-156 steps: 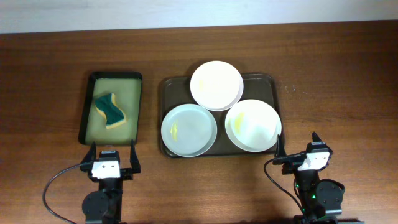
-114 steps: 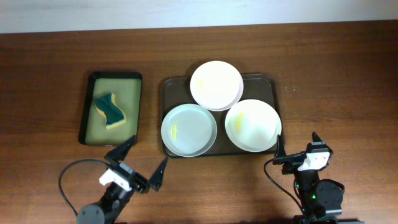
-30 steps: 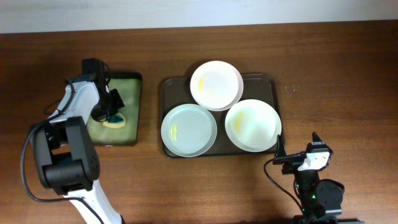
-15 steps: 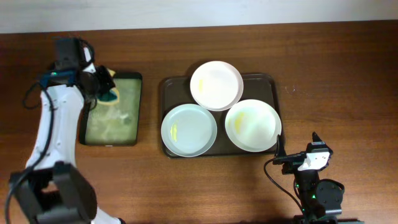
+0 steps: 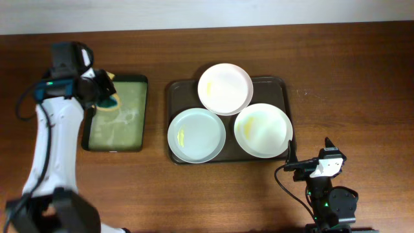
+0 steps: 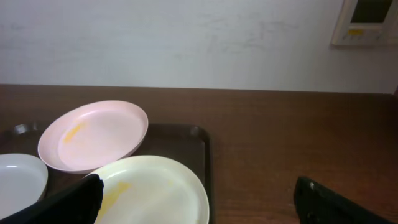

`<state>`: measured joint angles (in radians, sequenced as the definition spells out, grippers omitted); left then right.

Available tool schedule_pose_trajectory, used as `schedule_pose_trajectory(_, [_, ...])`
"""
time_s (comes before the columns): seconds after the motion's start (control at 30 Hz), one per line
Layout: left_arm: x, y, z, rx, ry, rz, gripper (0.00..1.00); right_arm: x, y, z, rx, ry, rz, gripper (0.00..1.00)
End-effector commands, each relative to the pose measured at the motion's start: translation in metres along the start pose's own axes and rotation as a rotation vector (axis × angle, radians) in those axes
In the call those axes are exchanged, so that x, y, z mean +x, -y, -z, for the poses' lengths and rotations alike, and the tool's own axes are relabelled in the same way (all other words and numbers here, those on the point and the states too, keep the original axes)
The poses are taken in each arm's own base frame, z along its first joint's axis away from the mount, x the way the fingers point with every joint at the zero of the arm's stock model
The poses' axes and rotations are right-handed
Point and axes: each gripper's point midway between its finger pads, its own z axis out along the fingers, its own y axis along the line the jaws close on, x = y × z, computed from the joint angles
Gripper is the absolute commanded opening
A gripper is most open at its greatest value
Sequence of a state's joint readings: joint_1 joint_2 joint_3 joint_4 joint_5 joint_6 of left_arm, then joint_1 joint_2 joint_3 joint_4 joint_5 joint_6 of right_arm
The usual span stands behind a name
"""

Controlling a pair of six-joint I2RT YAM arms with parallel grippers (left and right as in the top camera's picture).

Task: Clean dirty plates on tray and stack at the side
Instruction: 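Lift the sponge with the left gripper and move it onto the white plate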

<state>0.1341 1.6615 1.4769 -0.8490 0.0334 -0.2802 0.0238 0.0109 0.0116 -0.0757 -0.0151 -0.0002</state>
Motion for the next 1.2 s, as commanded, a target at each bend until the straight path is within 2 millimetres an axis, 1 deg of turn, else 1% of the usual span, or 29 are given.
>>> schedule_pose_trajectory(0.0, [0.061,-0.023,-0.072,-0.073,-0.244,-0.003,0.00,0.003,0.001,0.000,0.007,-0.004,-0.001,0.98])
schedule_pose_trajectory(0.03, [0.061,-0.022,-0.073,-0.070,-0.245,-0.003,0.00,0.003,0.001,0.000,0.006,-0.004,-0.001,0.98])
schedule_pose_trajectory(0.07, [0.057,-0.019,-0.068,-0.059,-0.236,-0.003,0.00,0.003,0.001,0.000,0.006,-0.004,-0.001,0.98])
schedule_pose_trajectory(0.1, [0.050,-0.016,-0.058,-0.049,-0.221,-0.002,0.00,0.003,0.001,0.000,0.006,-0.004,-0.001,0.98])
schedule_pose_trajectory(0.13, [0.040,-0.012,-0.044,-0.041,-0.198,-0.003,0.00,0.003,0.001,0.000,0.007,-0.004,-0.001,0.98])
schedule_pose_trajectory(0.17, [0.025,-0.007,-0.020,-0.030,-0.159,-0.005,0.00,0.003,0.001,0.000,0.006,-0.004,-0.001,0.98])
schedule_pose_trajectory(0.2, [0.018,-0.004,-0.004,-0.023,-0.137,-0.006,0.00,0.003,0.001,0.000,0.006,-0.004,-0.001,0.98])
schedule_pose_trajectory(0.23, [0.004,0.007,0.034,0.027,-0.082,-0.008,0.00,0.003,0.001,0.000,0.007,-0.004,-0.001,0.98])
schedule_pose_trajectory(0.27, [-0.004,0.023,0.070,0.111,-0.036,-0.012,0.00,0.003,0.001,0.000,0.006,-0.004,-0.001,0.98])
schedule_pose_trajectory(0.33, [-0.006,0.042,0.107,0.230,0.018,-0.024,0.00,0.003,0.001,0.000,0.006,-0.004,-0.001,0.98])
schedule_pose_trajectory(0.37, [0.000,0.054,0.127,0.301,0.031,-0.036,0.00,0.003,0.001,0.000,0.007,-0.004,-0.001,0.98])
schedule_pose_trajectory(0.4, [0.008,0.061,0.136,0.327,0.020,-0.048,0.00,0.003,0.001,0.000,0.006,-0.004,-0.001,0.98])
schedule_pose_trajectory(0.43, [0.021,0.069,0.139,0.343,-0.019,-0.067,0.00,0.003,0.001,0.000,0.007,-0.004,-0.001,0.98])
schedule_pose_trajectory(0.47, [0.034,0.078,0.138,0.351,-0.061,-0.092,0.00,0.003,0.001,0.000,0.006,-0.004,-0.001,0.98])
schedule_pose_trajectory(0.53, [0.063,0.101,0.128,0.375,-0.139,-0.160,0.00,0.003,0.001,0.000,0.006,-0.004,-0.001,0.98])
schedule_pose_trajectory(0.6, [0.100,0.128,0.108,0.406,-0.220,-0.241,0.00,0.003,0.001,0.000,0.007,-0.004,-0.001,0.98])
schedule_pose_trajectory(0.63, [0.125,0.144,0.094,0.422,-0.264,-0.267,0.00,0.002,0.001,0.000,0.007,-0.003,-0.001,0.98])
schedule_pose_trajectory(0.67, [0.138,0.151,0.083,0.426,-0.279,-0.273,0.00,0.003,0.001,0.000,0.006,-0.004,-0.001,0.99])
schedule_pose_trajectory(0.7, [0.153,0.155,0.068,0.410,-0.294,-0.257,0.00,0.003,0.001,0.000,0.006,-0.004,-0.001,0.98])
schedule_pose_trajectory(0.73, [0.175,0.160,0.042,0.390,-0.302,-0.200,0.00,0.003,0.001,0.000,0.006,-0.004,-0.001,0.98])
schedule_pose_trajectory(0.77, [0.185,0.167,0.029,0.411,-0.291,-0.197,0.00,0.003,0.001,0.000,0.007,-0.004,-0.001,0.98])
schedule_pose_trajectory(0.8, [0.200,0.175,0.013,0.440,-0.278,-0.218,0.00,0.002,0.001,0.000,0.007,-0.003,-0.001,0.98])
schedule_pose_trajectory(0.9, [0.226,0.194,-0.021,0.490,-0.220,-0.252,0.00,0.003,0.001,0.000,0.006,-0.004,-0.001,0.98])
schedule_pose_trajectory(0.93, [0.232,0.200,-0.030,0.488,-0.220,-0.242,0.00,0.003,0.001,0.000,0.006,-0.004,-0.001,0.98])
schedule_pose_trajectory(0.97, [0.235,0.204,-0.034,0.488,-0.221,-0.240,0.00,0.003,0.001,0.000,0.007,-0.004,-0.001,0.98])
schedule_pose_trajectory(1.0, [0.241,0.207,-0.044,0.463,-0.224,-0.218,0.00,0.003,0.001,0.000,0.006,-0.004,-0.001,0.98])
schedule_pose_trajectory(1.07, [0.246,0.204,-0.063,0.390,-0.194,-0.219,0.00,0.002,0.001,0.000,0.007,-0.003,-0.001,0.98])
schedule_pose_trajectory(1.1, [0.243,0.199,-0.070,0.351,-0.170,-0.221,0.00,0.003,0.001,0.000,0.006,-0.004,-0.001,0.98])
schedule_pose_trajectory(1.17, [0.235,0.192,-0.075,0.303,-0.126,-0.217,0.00,0.003,0.001,0.000,0.007,-0.004,-0.001,0.98])
